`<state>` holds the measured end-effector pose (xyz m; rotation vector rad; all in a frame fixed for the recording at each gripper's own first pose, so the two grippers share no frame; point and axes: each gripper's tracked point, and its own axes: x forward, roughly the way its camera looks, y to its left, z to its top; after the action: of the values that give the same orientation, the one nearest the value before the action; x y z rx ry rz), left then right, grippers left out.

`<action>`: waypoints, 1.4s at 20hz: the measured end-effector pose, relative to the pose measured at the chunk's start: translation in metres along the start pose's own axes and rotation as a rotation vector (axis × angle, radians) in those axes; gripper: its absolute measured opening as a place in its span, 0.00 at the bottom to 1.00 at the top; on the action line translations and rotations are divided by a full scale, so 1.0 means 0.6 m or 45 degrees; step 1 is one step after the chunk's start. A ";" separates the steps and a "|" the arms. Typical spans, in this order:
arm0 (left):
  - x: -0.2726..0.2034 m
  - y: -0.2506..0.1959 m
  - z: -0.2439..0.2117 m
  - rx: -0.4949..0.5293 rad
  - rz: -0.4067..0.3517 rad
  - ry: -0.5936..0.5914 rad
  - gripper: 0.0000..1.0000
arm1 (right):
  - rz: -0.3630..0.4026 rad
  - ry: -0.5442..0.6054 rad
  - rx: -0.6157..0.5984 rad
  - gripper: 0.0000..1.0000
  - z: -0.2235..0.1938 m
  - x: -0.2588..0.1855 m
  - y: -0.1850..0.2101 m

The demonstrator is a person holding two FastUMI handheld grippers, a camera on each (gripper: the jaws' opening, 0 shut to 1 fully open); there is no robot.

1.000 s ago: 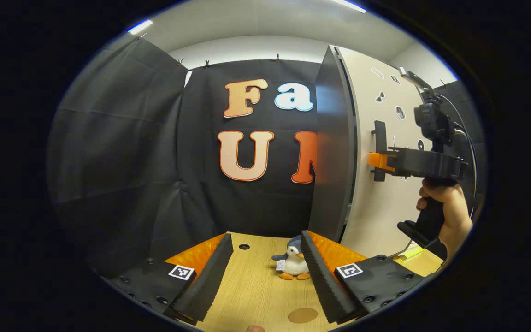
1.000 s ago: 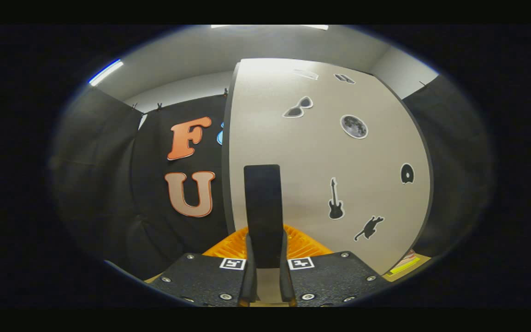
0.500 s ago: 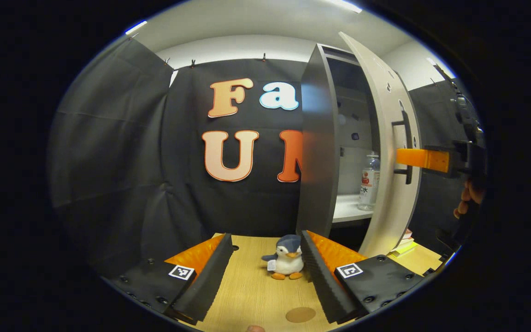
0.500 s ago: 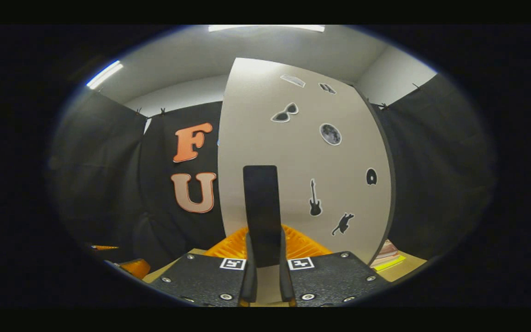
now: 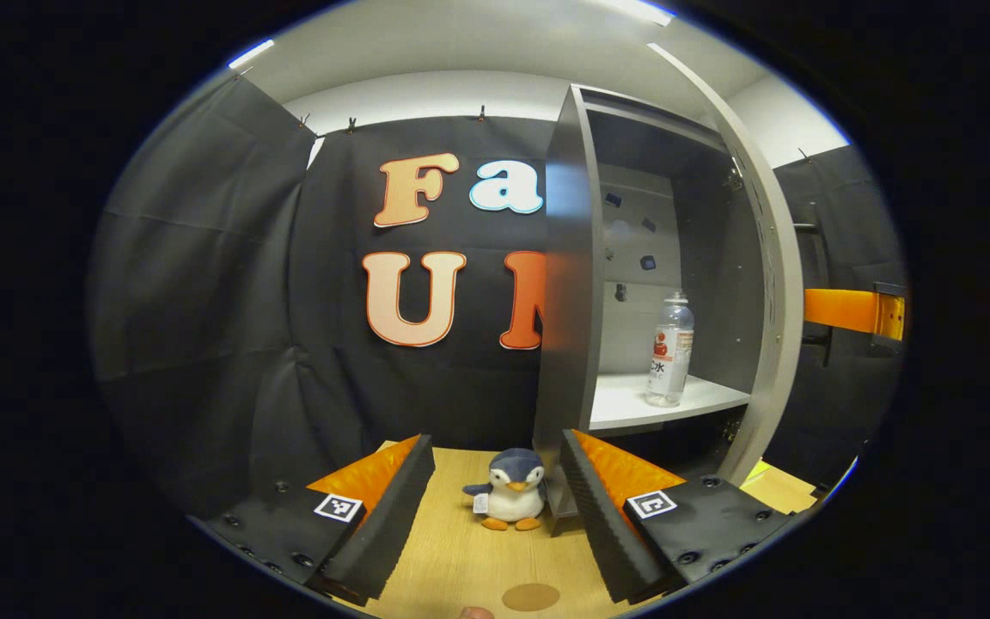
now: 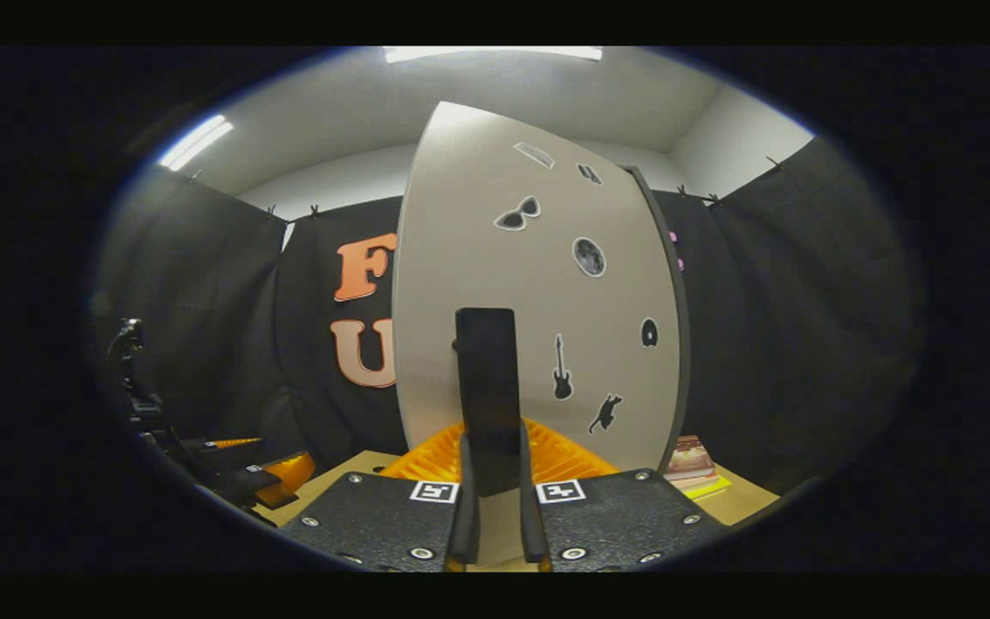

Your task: Open the cabinet door with the right hand, grasp the bottle in the cabinet with the left hand and place it on the coaster, then close the cabinet door with the right hand.

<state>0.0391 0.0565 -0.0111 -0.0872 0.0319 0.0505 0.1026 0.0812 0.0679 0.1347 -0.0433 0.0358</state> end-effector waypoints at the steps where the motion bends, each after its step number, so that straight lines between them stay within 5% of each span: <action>1: 0.000 -0.009 0.002 0.001 -0.003 -0.011 0.96 | 0.002 -0.002 0.006 0.18 0.001 -0.004 -0.003; 17: -0.009 -0.176 0.004 0.020 -0.122 -0.027 0.96 | -0.066 0.015 -0.010 0.18 0.004 -0.027 -0.052; 28: -0.014 -0.245 -0.002 0.002 -0.179 -0.016 0.96 | -0.270 0.039 -0.081 0.08 0.001 -0.047 -0.126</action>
<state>0.0381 -0.0903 0.0008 -0.0870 0.0131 -0.0894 0.0773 0.0054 0.0569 0.0747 0.0006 -0.1747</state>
